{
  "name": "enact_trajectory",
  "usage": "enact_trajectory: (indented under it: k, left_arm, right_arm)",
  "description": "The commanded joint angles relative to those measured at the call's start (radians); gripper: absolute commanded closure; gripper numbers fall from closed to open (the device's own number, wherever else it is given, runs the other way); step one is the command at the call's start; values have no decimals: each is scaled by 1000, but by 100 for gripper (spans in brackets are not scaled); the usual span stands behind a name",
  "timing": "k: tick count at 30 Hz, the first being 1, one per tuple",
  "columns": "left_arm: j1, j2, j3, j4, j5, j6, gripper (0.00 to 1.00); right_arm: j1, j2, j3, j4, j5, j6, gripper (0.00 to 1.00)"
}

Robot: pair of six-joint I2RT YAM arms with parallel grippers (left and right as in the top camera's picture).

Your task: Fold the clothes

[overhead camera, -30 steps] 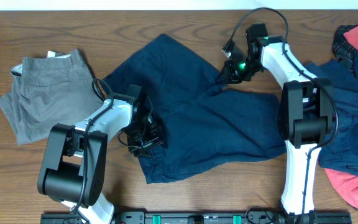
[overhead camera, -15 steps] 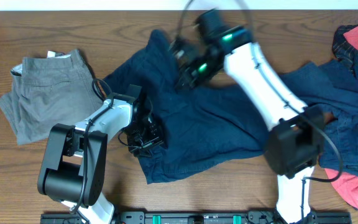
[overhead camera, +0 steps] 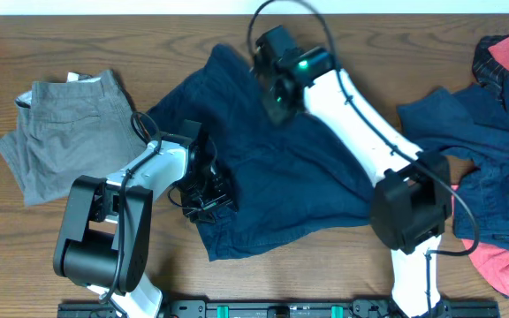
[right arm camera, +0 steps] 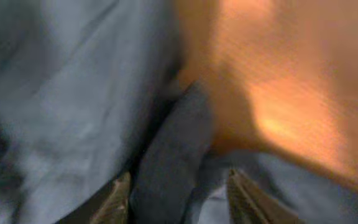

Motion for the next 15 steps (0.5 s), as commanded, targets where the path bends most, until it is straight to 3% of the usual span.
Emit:
enact_trajectory:
  k: [1, 4, 10, 15]
  left_arm:
    - [16, 84, -60, 38, -236, 38, 39]
    - [16, 84, -60, 38, -236, 38, 39]
    - [16, 84, -60, 38, -236, 38, 39]
    - [16, 84, -60, 39, -236, 38, 39]
  right_arm:
    - [-65, -2, 2, 64, 83, 39, 41]
    - [-129, 8, 0, 138, 24, 39, 37]
    - [-232, 69, 0, 196, -51, 114, 39]
    - [-257, 149, 0, 185, -322, 44, 37]
